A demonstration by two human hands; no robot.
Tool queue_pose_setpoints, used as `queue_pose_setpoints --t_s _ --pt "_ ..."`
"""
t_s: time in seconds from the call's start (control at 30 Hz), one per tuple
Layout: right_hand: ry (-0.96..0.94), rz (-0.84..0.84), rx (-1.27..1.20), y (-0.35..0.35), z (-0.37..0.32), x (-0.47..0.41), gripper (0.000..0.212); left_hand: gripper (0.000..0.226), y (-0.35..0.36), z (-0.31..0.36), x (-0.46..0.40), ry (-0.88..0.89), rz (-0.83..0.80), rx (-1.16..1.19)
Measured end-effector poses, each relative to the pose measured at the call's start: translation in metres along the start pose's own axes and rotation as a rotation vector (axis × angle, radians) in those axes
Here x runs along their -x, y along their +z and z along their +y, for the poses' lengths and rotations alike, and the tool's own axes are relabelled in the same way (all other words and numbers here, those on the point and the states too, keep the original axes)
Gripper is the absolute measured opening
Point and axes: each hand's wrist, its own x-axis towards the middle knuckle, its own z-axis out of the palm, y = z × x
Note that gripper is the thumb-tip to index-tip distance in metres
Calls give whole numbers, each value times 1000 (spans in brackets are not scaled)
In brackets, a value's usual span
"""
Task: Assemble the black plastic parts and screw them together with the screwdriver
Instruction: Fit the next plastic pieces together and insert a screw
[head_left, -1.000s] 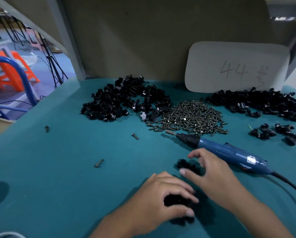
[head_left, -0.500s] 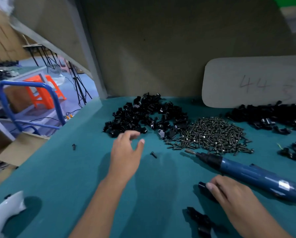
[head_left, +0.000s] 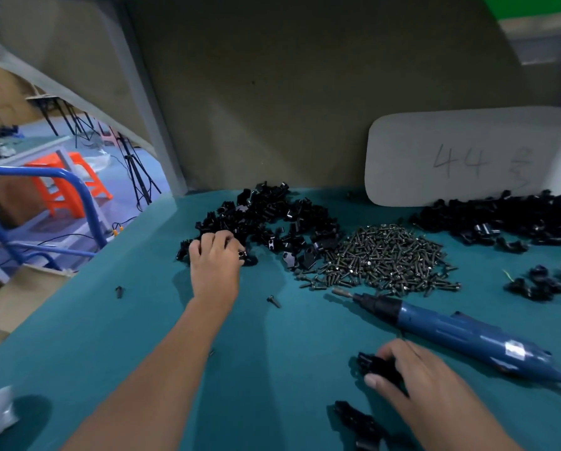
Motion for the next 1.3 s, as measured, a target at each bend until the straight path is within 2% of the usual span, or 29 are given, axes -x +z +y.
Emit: queue_pose_setpoints --t_s 0.07,0.13,0.27,0.33,0.4,0.47,0.53,0.6,0.7,0.77,0.93,1.07,1.13,1.23,1.3 --pt "23 29 -73 0 -2 2 24 23 -12 0 10 -16 98 185" --pt "55 42 -225 -1 -5 3 20 19 -31 5 22 -102 59 477" --pt "89 33 -641 -7 -10 3 9 19 -71 34 65 -263 -183 1129" --pt "85 9 -845 -11 -13 4 17 20 -89 51 96 -387 -292 1615" --pt "38 -20 -978 -13 -15 6 26 35 -100 62 124 -432 -454 2028" --pt "-38 -36 -1009 -13 -16 9 29 40 -108 68 146 -382 -607 2160" --pt "-116 -22 -992 -11 -18 11 32 41 -112 73 157 -358 -641 2187" --pt "-170 -5 -987 -7 -20 12 32 33 -113 78 161 -366 -615 2151" --pt "-219 -26 -986 -3 -21 14 38 28 -113 82 162 -283 -544 1897" --pt "-240 -38 -969 1 -21 14 42 30 -112 83 163 -213 -490 1792" --pt "-261 -40 -920 6 -21 12 42 24 -110 88 167 -47 -380 1757" --pt "-265 -36 -930 6 -21 12 40 21 -108 87 167 -31 -324 1635" --pt "-272 -35 -936 6 -23 12 40 31 -107 87 167 -3 -304 1534" --pt "-282 -55 -947 5 -24 14 41 63 -103 88 173 6 -325 1471" --pt "-291 -72 -966 4 -26 15 41 67 -104 90 175 -29 -329 1460"
